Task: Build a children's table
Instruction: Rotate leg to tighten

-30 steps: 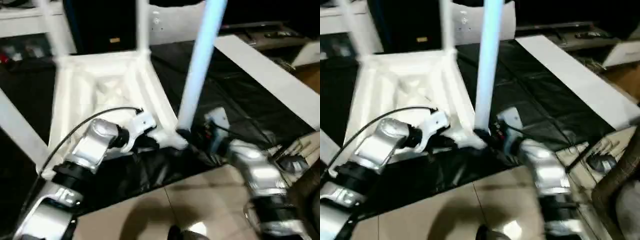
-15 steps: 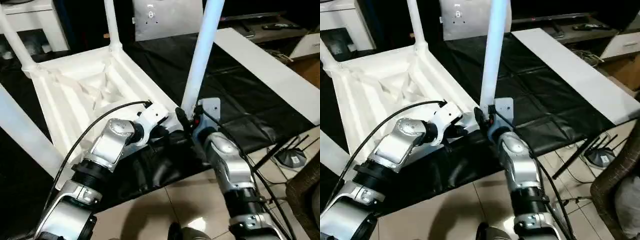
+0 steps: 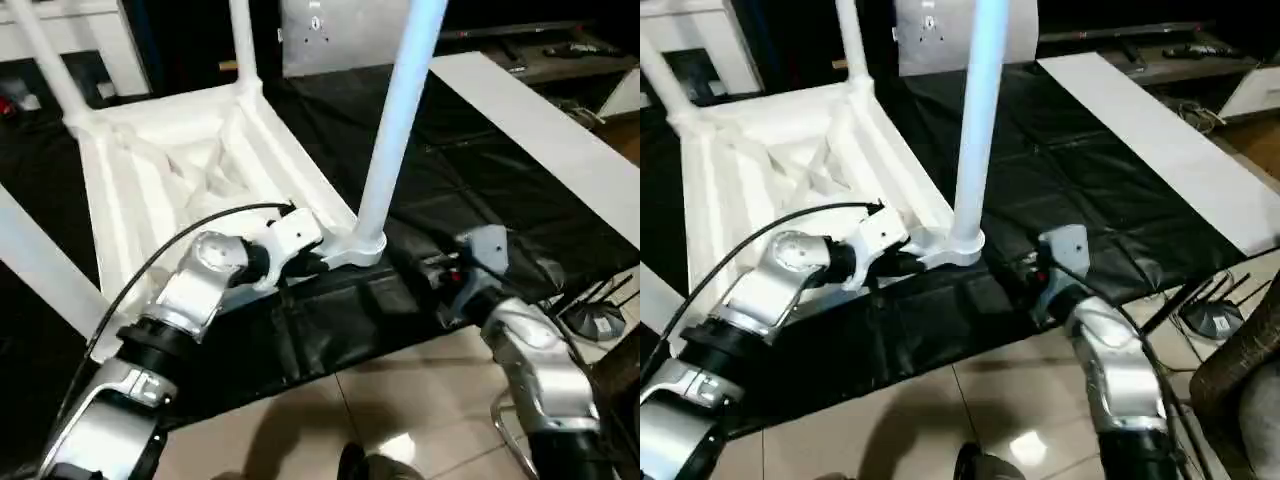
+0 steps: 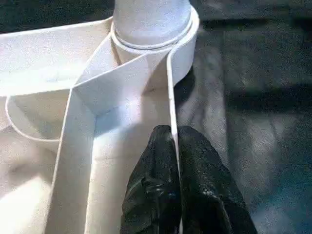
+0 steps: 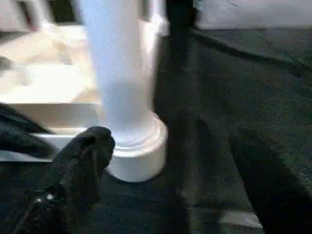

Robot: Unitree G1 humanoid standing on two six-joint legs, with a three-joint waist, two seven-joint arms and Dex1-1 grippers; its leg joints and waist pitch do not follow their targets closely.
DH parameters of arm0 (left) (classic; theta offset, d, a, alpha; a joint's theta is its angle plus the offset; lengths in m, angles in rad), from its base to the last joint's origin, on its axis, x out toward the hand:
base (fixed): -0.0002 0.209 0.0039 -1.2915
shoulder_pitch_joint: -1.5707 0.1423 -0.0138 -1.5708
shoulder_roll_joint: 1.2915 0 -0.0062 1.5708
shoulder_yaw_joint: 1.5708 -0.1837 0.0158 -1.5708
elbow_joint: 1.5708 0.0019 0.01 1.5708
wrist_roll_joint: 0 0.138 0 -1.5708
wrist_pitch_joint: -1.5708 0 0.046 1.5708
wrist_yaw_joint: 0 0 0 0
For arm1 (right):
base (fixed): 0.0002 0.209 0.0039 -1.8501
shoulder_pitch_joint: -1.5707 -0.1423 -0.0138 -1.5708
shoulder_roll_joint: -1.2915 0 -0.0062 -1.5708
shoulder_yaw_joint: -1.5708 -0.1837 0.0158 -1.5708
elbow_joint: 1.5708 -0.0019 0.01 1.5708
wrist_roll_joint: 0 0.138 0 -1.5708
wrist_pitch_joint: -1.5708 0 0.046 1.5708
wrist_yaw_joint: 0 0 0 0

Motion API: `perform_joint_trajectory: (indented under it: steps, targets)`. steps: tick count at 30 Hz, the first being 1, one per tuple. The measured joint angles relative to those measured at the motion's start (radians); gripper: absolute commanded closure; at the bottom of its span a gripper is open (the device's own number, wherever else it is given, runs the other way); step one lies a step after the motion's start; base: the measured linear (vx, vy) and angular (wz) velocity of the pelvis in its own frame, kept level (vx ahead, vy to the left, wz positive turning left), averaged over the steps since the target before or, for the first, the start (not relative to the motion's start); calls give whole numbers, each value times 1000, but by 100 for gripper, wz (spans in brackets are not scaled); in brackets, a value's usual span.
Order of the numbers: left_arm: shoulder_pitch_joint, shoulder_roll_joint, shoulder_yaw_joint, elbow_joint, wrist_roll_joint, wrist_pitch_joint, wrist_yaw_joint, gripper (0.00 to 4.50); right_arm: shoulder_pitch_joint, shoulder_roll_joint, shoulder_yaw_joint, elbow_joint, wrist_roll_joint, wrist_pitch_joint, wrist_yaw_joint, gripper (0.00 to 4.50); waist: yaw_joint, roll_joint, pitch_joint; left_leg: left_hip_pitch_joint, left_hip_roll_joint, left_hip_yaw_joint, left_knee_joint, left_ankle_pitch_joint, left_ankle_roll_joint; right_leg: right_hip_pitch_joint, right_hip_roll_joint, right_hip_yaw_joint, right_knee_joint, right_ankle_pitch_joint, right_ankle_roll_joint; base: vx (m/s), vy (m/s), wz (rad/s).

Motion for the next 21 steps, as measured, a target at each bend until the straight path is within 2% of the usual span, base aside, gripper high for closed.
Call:
perform_joint_trajectory:
  steps: [2, 3, 4, 6, 8, 12, 15, 17, 18, 19, 20, 21]
  targets:
    - [7, 30, 9, 23, -23, -62, -40, 450, 83, -19, 16, -80, 29, 40, 23, 9, 7, 0, 0, 0, 1, 1, 0, 0, 0, 0, 0, 0, -1, 0, 0, 0, 0, 0]
    - [10, 42, 16, 28, -27, -72, -55, 423, 105, -18, 21, -107, 33, 69, 20, 2, 7, 0, 0, -1, 1, 1, 0, 0, 0, 0, 0, 0, -1, 0, 1, 0, 0, 0]
    - [12, 51, 22, 30, -35, -77, -70, 423, 126, -18, 28, -138, 34, 101, 12, 2, 8, 0, 0, -1, 1, 1, 0, 0, 0, 0, 0, 0, -2, 1, 1, 0, 0, 0]
    - [27, 59, 46, 27, -67, -86, -96, 394, 160, -18, 37, -184, 34, 149, -7, 0, 10, 0, 0, -1, 1, 1, 0, 0, 0, 0, 0, 1, -2, 1, 1, 0, 0, 0]
    - [35, 55, 77, -9, -111, -98, -109, 383, 183, -18, 37, -211, 34, 169, -24, 0, 17, -1, 0, -2, 1, 1, 0, 0, -1, 0, 0, 0, -3, 1, 1, 0, 0, 0]
    - [90, 33, 185, -126, -208, -68, -58, 346, 252, -16, 62, -302, 24, 197, -71, 0, 17, -1, -1, 0, 1, 1, -1, 0, -1, 2, 0, -1, -6, 1, 2, 0, 0, 0]
    - [173, 1, 244, -219, -234, -8, 52, 309, 274, 11, 100, -350, -40, 209, -147, 0, 3, 0, -1, -1, 4, 2, -1, 0, -1, 4, 2, -2, -13, 3, 5, 0, 0, 0]
    - [251, -44, 287, -302, -259, 33, 132, 301, 272, 11, 124, -364, -69, 208, -169, 0, -10, -1, -2, -3, 5, 2, -1, 0, -1, 7, 3, -4, -19, 5, 7, 0, 0, 0]
    - [298, -79, 302, -362, -262, 53, 179, 296, 267, 7, 136, -365, -82, 207, -172, 0, -15, -1, -2, -6, 4, -7, 0, -1, 0, 11, 0, -13, -21, 5, 8, 0, 0, 0]
    - [345, -113, 314, -422, -263, 70, 223, 289, 268, 3, 142, -364, -92, 206, -173, 0, -26, 4, -1, -12, 3, -32, 3, -1, 0, 21, -7, -31, -21, 5, 9, 8, -46, 44]
    - [399, -156, 313, -484, -267, 88, 268, 279, 265, 0, 152, -362, -98, 207, -175, 0, -34, 0, 0, -15, -5, -56, 6, 0, -1, 26, -3, -25, -1, -7, 14, 8, -46, 44]
    - [418, -170, 307, -500, -268, 98, 288, 279, 261, 3, 159, -362, -100, 207, -175, 0, -34, -1, 3, -14, -9, -73, 8, 0, -2, 27, 5, -7, 25, -30, 14, 33, -81, 70]
